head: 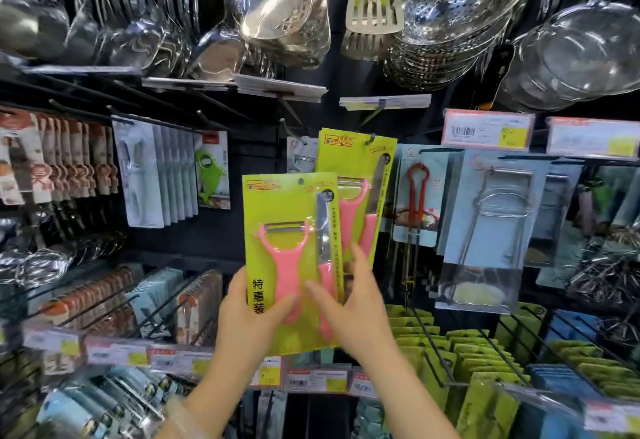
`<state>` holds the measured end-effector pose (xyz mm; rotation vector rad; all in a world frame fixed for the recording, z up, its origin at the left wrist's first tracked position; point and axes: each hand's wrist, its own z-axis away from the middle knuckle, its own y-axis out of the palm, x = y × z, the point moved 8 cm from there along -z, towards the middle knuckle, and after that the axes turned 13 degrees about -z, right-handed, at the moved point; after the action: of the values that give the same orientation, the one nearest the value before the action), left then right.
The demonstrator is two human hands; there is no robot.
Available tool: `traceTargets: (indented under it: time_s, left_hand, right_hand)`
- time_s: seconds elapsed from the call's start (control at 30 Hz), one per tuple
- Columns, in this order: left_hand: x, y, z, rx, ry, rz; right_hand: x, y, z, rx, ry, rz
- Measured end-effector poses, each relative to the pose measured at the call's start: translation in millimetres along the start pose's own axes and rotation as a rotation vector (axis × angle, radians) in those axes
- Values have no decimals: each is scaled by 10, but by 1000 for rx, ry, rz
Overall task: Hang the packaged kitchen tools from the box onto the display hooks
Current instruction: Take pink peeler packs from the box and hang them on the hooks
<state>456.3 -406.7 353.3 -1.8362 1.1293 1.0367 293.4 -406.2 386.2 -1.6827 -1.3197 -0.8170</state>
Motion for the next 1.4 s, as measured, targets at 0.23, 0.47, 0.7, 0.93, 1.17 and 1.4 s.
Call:
traceTargets:
  time_s: [0.23,0.47,0.7,0.93,1.17,1.4]
  left_hand:
    - [-226,346,74,175,112,21]
    - [-686,488,-113,107,182,14]
    - [-708,563,-269,106,187,15]
    - [-620,713,-417,171,221,-246]
    - [-190,843,-330,334,32,-726]
    - [-20,1010,440,415,259,-1260]
  right_hand:
    - [-82,-253,158,-150,17,-97]
    - [234,-586,-92,-238,-79,-61]
    - [307,-659,-237,-238,-111,31]
    - [174,-626,-379,-240,-84,107]
    - [-397,-496,-306,-165,61,280]
    - [-1033,-367,576,-100,91,648]
